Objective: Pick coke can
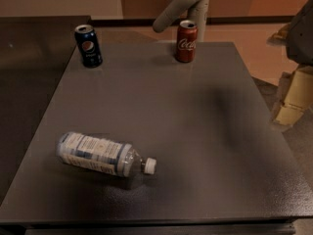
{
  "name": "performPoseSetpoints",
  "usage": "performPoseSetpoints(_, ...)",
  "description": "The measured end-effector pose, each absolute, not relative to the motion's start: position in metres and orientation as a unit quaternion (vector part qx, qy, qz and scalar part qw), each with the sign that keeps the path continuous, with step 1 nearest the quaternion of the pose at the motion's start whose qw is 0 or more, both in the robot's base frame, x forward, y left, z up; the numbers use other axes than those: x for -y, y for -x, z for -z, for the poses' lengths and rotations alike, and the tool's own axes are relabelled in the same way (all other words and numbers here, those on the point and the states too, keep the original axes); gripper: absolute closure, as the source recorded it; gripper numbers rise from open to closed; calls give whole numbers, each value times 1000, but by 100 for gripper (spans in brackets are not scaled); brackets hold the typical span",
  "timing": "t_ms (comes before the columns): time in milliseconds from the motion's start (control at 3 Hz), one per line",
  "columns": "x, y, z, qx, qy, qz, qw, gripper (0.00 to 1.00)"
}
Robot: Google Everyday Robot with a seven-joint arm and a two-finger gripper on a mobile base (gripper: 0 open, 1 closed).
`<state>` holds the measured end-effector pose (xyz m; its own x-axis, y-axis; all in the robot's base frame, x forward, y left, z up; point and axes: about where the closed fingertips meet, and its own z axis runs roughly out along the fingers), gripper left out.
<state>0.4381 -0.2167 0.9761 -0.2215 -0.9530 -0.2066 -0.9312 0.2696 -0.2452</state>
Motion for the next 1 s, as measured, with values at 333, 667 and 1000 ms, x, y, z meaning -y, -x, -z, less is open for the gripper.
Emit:
performPoseSetpoints(333,217,-439,-976,-781,603,35,160,0)
performPoseSetpoints(667,218,-457,-974,-786,592,38,176,0)
performPoseSetpoints(1000,221,-485,-973,-793,575,38,198,0)
